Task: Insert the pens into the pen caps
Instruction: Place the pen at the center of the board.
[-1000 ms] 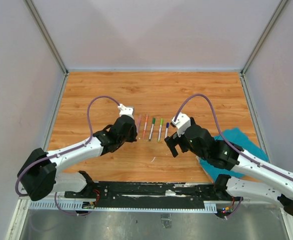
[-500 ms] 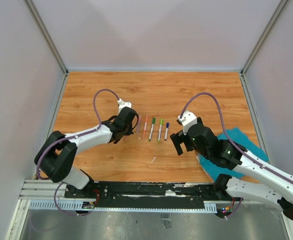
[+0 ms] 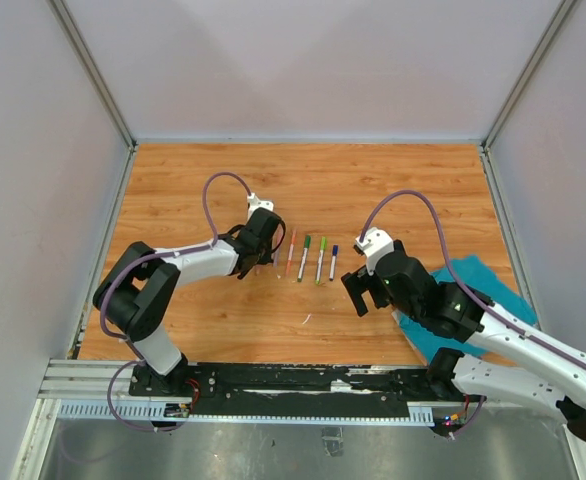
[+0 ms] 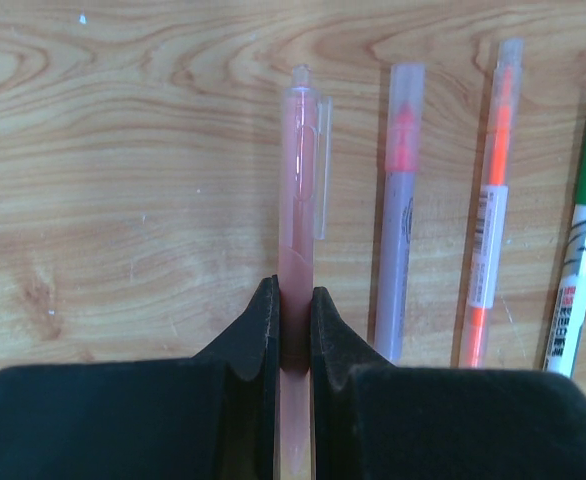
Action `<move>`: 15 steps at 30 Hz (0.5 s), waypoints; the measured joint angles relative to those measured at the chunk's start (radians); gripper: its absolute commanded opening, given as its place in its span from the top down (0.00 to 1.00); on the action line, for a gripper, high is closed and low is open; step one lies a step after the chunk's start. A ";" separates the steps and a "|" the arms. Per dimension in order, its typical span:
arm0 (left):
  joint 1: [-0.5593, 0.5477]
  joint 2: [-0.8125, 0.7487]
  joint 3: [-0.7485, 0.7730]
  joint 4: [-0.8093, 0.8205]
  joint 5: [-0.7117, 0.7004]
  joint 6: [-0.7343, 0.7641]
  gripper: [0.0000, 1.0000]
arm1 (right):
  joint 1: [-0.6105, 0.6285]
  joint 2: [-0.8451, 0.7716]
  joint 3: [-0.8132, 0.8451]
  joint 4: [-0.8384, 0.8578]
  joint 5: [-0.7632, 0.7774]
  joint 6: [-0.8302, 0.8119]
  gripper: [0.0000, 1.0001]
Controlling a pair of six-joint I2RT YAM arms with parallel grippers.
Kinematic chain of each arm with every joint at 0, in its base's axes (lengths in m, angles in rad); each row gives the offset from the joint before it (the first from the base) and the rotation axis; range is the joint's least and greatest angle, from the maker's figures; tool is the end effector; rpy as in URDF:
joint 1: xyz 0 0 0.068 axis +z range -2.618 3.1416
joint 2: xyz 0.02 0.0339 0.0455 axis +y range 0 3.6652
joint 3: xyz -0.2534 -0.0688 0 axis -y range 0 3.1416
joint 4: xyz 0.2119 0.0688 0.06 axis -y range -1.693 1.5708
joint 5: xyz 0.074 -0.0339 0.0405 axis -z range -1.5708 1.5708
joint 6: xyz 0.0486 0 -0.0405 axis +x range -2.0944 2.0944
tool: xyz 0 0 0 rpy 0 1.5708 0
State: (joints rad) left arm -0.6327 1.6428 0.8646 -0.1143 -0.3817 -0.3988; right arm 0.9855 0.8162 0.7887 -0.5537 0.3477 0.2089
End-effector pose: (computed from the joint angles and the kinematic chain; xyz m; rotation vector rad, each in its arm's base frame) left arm 0.2575 -0.1663 0.1675 0.1163 2.3756 -0.0140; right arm 0.1022 0.1242 0.2866 -0.6173 2.0401 0.3357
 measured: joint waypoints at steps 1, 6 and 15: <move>0.003 0.010 0.006 0.005 0.001 0.003 0.89 | 0.000 -0.002 -0.003 0.000 -0.004 0.001 0.01; 0.016 0.038 0.027 0.019 0.007 0.013 0.82 | 0.000 -0.004 -0.012 -0.002 -0.010 0.005 0.02; 0.022 0.076 0.039 0.025 0.014 0.016 0.76 | 0.000 -0.004 -0.014 -0.002 -0.019 0.009 0.01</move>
State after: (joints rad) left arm -0.6109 1.7187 0.9031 -0.0891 -0.3676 -0.3828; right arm 0.9855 0.8120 0.7746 -0.5560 0.3283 0.2180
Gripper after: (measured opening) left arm 0.211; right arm 0.986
